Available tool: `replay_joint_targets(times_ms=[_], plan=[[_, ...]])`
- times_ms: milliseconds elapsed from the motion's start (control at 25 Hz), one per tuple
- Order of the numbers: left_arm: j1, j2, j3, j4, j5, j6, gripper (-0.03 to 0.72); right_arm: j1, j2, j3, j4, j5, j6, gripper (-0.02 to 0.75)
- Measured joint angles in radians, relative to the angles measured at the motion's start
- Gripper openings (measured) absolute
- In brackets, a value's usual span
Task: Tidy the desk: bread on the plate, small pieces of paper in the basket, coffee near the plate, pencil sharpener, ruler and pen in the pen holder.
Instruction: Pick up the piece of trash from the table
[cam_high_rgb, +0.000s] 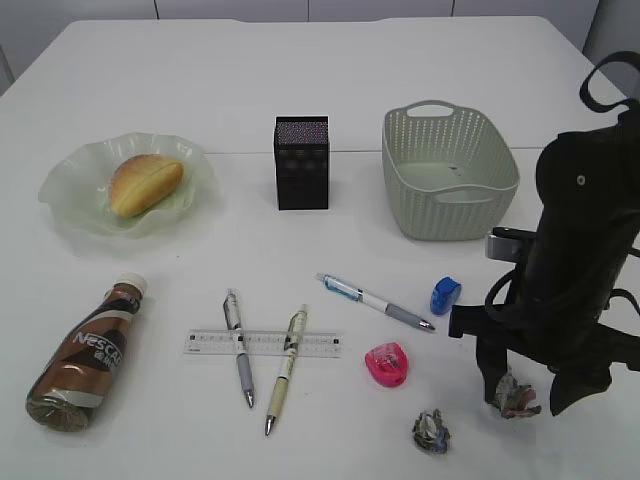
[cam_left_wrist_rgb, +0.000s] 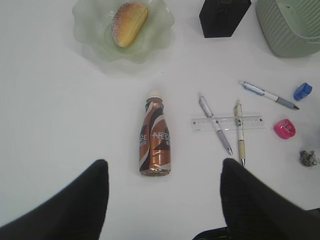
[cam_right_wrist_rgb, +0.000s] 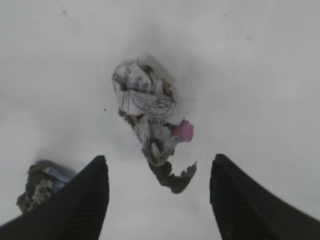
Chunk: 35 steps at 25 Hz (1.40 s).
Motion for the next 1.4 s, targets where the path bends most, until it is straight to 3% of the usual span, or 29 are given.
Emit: replay_joint_targets(times_ms=[1400], plan=[[0.000, 0.000, 0.000, -0.002, 0.000, 0.000, 0.486, 0.002, 0.069, -0.002, -0.051, -0.074, 0.002, 0.463]])
